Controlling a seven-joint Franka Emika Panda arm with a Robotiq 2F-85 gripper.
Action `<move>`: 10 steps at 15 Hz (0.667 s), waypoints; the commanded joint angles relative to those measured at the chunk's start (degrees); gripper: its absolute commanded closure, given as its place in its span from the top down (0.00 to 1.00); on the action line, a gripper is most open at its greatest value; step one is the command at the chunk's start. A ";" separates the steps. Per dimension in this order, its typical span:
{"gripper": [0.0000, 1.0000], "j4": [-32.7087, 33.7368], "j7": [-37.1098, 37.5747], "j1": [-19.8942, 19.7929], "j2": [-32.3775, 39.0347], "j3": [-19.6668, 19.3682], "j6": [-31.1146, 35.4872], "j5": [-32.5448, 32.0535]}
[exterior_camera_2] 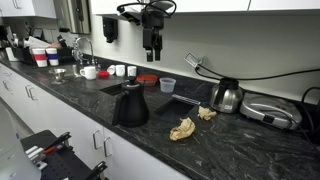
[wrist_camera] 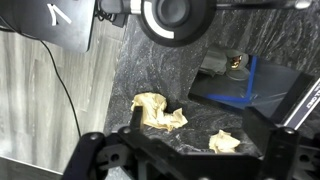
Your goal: Place one of the brown papers from the counter in the left trash chute
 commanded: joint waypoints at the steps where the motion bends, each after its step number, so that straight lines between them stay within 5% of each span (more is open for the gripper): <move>1: 1.00 5.14 7.20 0.08 6.17 -2.77 -1.12 1.26; 6: 1.00 8.39 20.53 -0.32 10.54 -7.04 -1.33 -2.79; 7: 1.00 6.90 16.44 0.67 9.46 -7.58 -0.23 -1.65; 10: 1.00 7.29 19.28 0.62 10.01 -8.18 -0.28 -2.15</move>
